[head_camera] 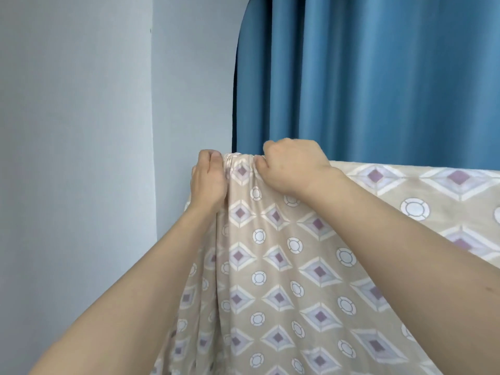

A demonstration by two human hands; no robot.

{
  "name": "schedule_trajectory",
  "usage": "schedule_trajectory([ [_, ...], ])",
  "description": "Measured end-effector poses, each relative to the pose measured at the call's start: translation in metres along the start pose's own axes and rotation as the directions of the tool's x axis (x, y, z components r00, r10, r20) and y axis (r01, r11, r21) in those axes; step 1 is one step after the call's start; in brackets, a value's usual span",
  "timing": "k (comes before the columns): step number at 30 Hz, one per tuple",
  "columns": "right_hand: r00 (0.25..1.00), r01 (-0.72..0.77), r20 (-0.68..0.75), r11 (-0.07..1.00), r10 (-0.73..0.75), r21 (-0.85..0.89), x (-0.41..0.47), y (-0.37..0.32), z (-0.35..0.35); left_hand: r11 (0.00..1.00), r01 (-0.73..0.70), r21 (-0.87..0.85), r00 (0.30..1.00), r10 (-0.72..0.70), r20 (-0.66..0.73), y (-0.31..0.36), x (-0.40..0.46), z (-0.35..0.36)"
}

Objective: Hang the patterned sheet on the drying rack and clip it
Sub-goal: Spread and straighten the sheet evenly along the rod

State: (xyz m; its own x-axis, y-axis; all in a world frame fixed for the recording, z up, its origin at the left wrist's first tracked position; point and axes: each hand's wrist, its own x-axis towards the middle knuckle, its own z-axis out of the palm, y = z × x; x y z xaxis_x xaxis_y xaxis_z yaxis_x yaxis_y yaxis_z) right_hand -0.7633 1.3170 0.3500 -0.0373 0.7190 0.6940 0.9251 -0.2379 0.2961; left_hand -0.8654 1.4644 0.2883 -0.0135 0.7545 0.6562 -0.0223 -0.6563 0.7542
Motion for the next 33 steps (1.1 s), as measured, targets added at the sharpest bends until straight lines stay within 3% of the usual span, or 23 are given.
schedule_trajectory([
  [2,0.999,0.033,0.012,0.999,-0.034,0.036,0.008,-0.005,-0.005,0.980,0.137,-0.145,0.990,-0.141,-0.021,-0.005,0.001,-0.014],
  [4,0.997,0.032,0.066,0.996,-0.038,0.086,0.012,-0.008,-0.009,0.968,0.192,-0.160,0.981,-0.194,0.002,-0.011,-0.003,-0.024],
  [7,0.988,0.017,0.148,0.993,-0.035,0.117,0.013,-0.010,-0.006,0.991,0.124,-0.039,0.991,-0.122,0.051,-0.016,-0.014,-0.037],
  [11,0.964,-0.102,0.260,0.975,0.048,0.197,0.018,-0.007,-0.005,0.945,-0.077,0.319,0.994,0.050,0.092,-0.019,-0.015,-0.045],
  [13,0.952,-0.130,0.301,0.967,0.059,0.220,0.020,-0.004,-0.006,0.861,-0.115,0.495,0.992,0.078,0.094,-0.019,-0.013,-0.050],
  [15,0.949,-0.121,0.311,0.973,0.056,0.194,0.019,-0.002,-0.005,0.717,-0.030,0.696,0.998,-0.023,0.066,-0.025,-0.011,-0.059],
  [17,0.949,-0.120,0.308,0.979,0.065,0.163,0.017,-0.001,-0.003,0.494,0.063,0.867,0.959,-0.270,0.084,-0.033,-0.016,-0.070],
  [18,0.950,-0.119,0.304,0.981,0.068,0.153,0.016,-0.002,-0.003,0.392,0.071,0.917,0.900,-0.421,0.110,-0.037,-0.021,-0.074],
  [19,0.952,-0.112,0.298,0.983,0.066,0.142,0.016,-0.003,-0.004,0.358,0.091,0.929,0.842,-0.526,0.121,-0.042,-0.024,-0.078],
  [20,0.955,-0.102,0.291,0.986,0.060,0.131,0.016,-0.005,-0.004,0.385,0.127,0.914,0.822,-0.556,0.121,-0.044,-0.025,-0.080],
  [21,0.957,-0.092,0.284,0.988,0.054,0.123,0.016,-0.007,-0.004,0.484,0.183,0.856,0.842,-0.527,0.117,-0.044,-0.023,-0.079],
  [23,0.961,-0.087,0.271,0.989,0.052,0.116,0.015,-0.009,-0.006,0.768,0.267,0.582,0.914,-0.393,0.098,-0.035,-0.017,-0.070],
  [25,0.966,-0.085,0.254,0.990,0.054,0.115,0.014,-0.009,-0.007,0.921,0.286,0.263,0.936,-0.328,0.130,-0.015,-0.012,-0.055],
  [26,0.968,-0.080,0.244,0.991,0.051,0.112,0.013,-0.009,-0.006,0.945,0.271,0.182,0.941,-0.300,0.154,-0.007,-0.009,-0.049],
  [29,0.975,-0.066,0.218,0.995,0.049,0.072,0.011,-0.007,-0.005,0.964,0.198,0.175,0.954,-0.231,0.191,-0.004,-0.009,-0.042],
  [33,0.995,-0.035,0.093,0.998,0.040,-0.051,0.008,-0.006,0.008,0.936,0.229,0.268,0.895,-0.310,0.320,-0.034,-0.029,-0.049],
])
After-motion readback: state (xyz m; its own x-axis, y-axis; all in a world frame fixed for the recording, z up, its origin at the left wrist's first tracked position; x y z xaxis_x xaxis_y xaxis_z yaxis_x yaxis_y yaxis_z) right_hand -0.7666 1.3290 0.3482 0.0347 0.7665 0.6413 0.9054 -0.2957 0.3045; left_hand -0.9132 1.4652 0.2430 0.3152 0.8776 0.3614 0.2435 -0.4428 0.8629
